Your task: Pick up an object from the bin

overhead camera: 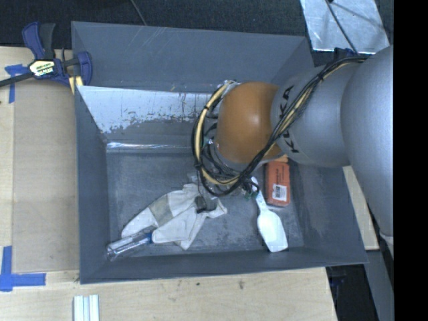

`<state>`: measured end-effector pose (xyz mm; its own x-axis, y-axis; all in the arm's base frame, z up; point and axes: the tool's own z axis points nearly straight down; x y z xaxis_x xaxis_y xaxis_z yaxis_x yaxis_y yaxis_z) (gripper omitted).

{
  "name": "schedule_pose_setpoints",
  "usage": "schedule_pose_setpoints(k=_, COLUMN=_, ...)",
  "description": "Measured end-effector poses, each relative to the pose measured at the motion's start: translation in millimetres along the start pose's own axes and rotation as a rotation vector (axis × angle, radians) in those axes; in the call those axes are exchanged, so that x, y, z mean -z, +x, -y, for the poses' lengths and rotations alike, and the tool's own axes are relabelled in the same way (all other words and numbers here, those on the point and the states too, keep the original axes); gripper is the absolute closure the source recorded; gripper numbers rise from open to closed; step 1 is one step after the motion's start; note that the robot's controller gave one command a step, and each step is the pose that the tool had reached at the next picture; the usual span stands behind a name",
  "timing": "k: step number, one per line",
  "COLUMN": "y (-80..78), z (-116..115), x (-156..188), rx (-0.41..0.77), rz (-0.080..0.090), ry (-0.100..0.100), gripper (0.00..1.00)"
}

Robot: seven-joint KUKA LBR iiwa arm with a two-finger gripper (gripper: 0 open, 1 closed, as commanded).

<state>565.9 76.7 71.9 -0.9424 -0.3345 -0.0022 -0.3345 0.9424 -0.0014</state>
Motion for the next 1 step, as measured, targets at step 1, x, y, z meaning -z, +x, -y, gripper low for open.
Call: schedule_pose_setpoints(k=1, y=14.2, z=2.7, x=196.2, rx=0.021, rz=0.009, ry=0.002, gripper=1.00)
